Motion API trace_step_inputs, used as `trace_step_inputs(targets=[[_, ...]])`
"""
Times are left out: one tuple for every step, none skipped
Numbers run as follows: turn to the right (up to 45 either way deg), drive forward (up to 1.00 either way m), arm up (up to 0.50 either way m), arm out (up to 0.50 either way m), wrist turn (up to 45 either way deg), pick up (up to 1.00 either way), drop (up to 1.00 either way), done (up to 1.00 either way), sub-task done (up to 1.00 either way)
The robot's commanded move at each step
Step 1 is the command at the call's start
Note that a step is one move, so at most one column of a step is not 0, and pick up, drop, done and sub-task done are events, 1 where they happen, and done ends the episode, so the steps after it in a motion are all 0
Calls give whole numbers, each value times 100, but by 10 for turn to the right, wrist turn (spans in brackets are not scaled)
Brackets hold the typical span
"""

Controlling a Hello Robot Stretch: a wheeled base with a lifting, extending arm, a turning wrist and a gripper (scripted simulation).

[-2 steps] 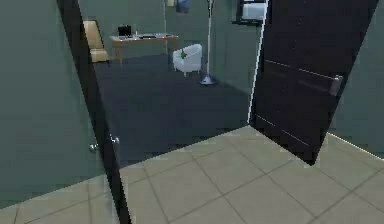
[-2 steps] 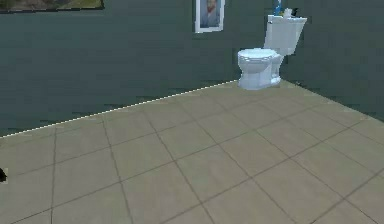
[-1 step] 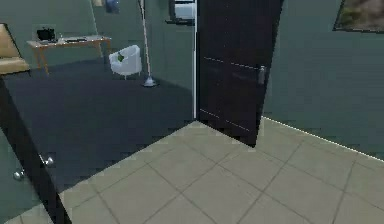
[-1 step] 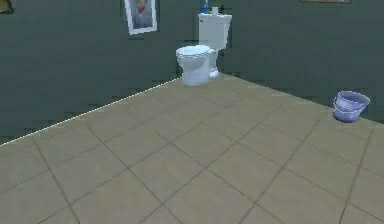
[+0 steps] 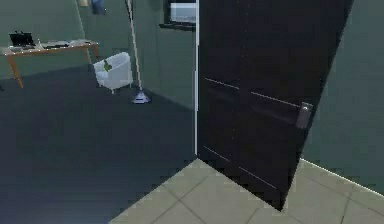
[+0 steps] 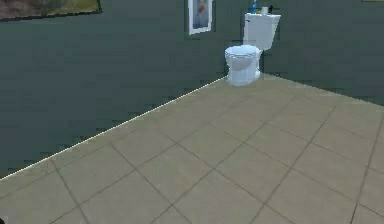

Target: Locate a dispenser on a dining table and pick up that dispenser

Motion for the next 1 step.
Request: trace_step_inputs(targets=[[-420, 0, 0, 0, 0, 0, 0, 0, 0]])
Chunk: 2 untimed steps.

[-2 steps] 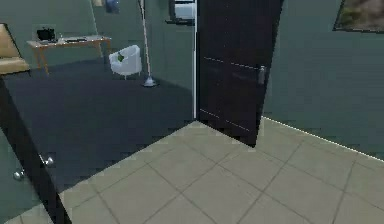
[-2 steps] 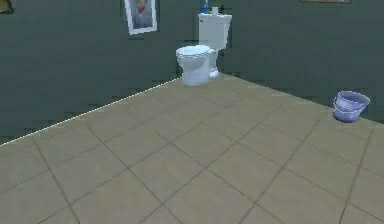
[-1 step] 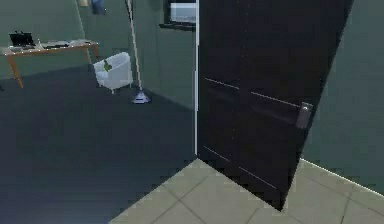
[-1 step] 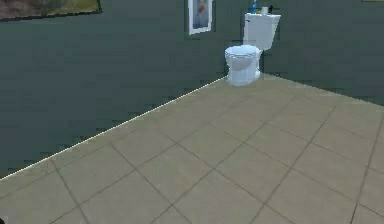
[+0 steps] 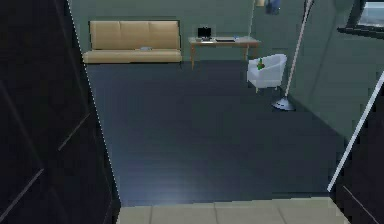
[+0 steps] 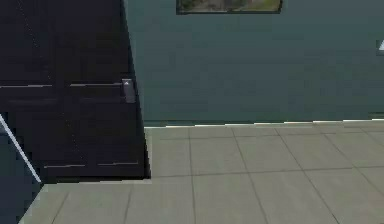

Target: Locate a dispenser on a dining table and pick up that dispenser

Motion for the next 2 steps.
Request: trace_step_inputs(targets=[[0, 100, 0, 0, 0, 0, 0, 0, 0], [-30, 0, 0, 0, 0, 0, 0, 0, 0]])
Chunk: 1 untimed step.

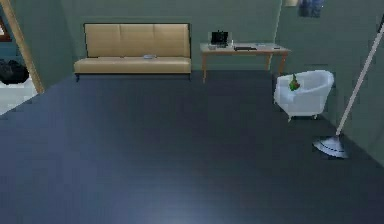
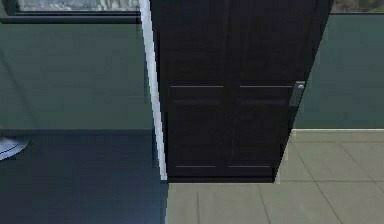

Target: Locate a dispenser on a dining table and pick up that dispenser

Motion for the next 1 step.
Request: trace_step_inputs(targets=[[0, 45, 0, 0, 0, 0, 0, 0, 0]])
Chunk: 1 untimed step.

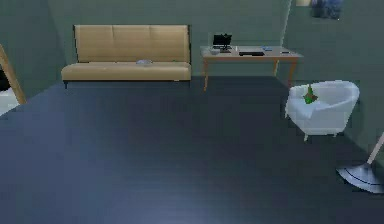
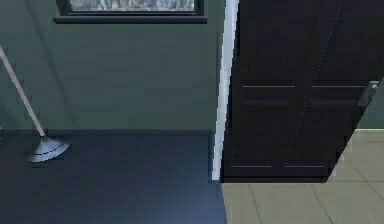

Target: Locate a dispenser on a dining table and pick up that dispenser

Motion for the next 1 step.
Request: trace_step_inputs(targets=[[-420, 0, 0, 0, 0, 0, 0, 0, 0]])
